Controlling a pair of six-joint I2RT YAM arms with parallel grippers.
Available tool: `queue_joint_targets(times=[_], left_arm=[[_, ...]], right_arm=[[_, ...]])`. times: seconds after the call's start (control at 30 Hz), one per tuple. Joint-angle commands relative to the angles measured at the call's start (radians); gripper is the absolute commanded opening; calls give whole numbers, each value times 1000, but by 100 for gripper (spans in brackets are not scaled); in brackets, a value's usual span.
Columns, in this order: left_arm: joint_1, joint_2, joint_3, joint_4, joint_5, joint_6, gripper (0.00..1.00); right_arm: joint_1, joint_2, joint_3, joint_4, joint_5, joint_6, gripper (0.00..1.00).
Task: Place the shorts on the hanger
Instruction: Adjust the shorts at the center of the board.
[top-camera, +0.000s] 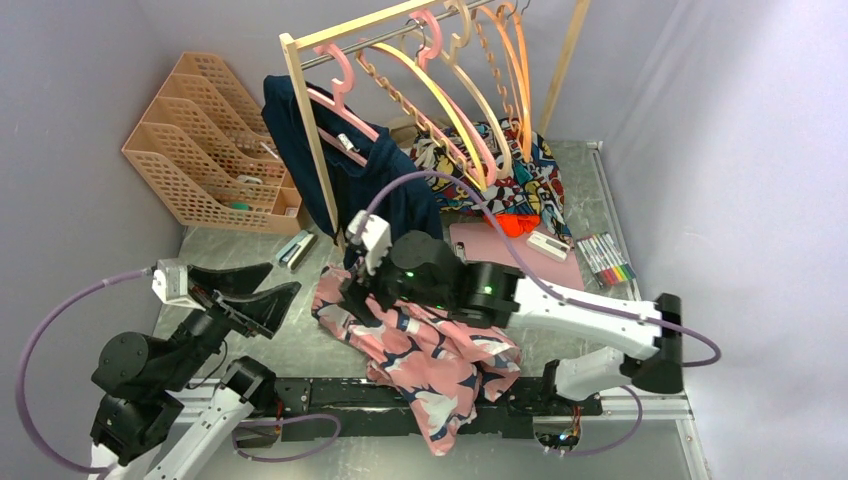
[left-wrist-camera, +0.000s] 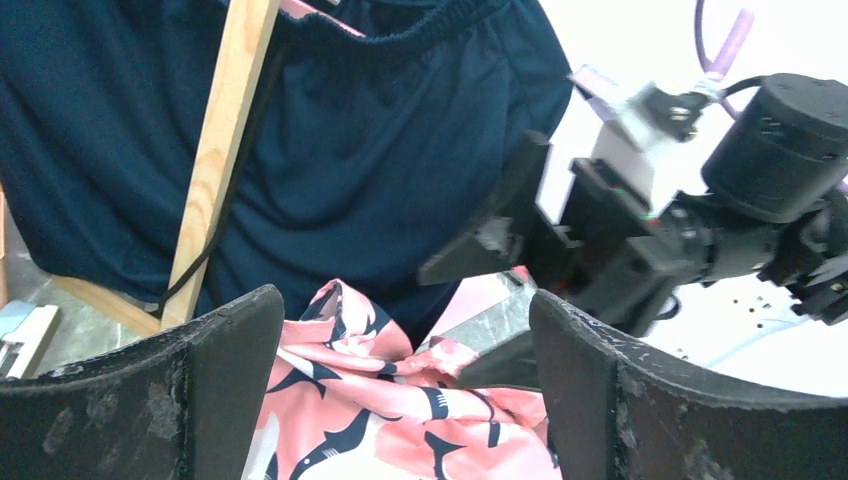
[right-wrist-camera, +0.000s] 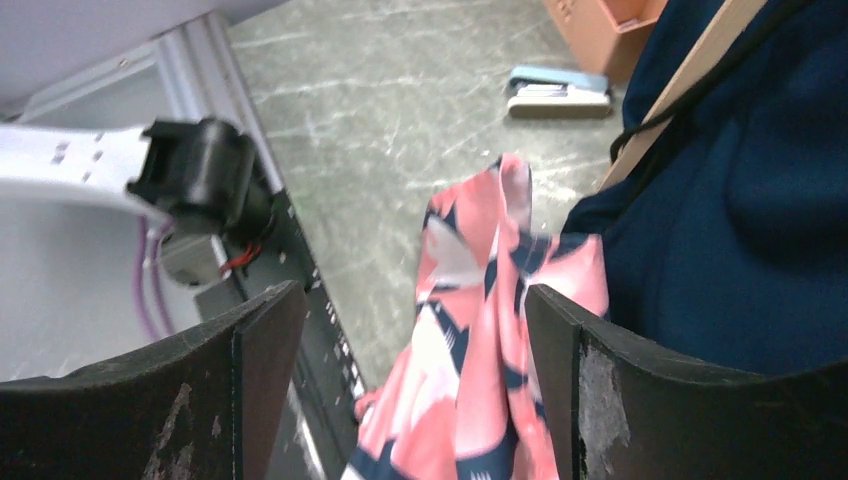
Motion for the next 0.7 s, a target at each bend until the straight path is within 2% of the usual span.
queue_joint_targets(times=[0.0, 0.17, 0.3, 0.43, 0.67], left_arm=[[-3, 16, -6, -36, -35, 38, 96], [-3, 35, -1, -80, -38, 48, 96], [-3, 34, -22, -93, -46, 36, 96], [-3, 34, -63, -75, -43, -3, 95], [-3, 72, -72, -105, -6, -40, 93]], right_arm=[[4, -156, -81, -103, -129, 24, 86], [15, -282, -176, -211, -216, 94, 86], [56, -326, -323, -190, -245, 174, 81], [195, -292, -451, -89, -130, 229, 79], [390, -133, -451, -87, 89, 250, 78]])
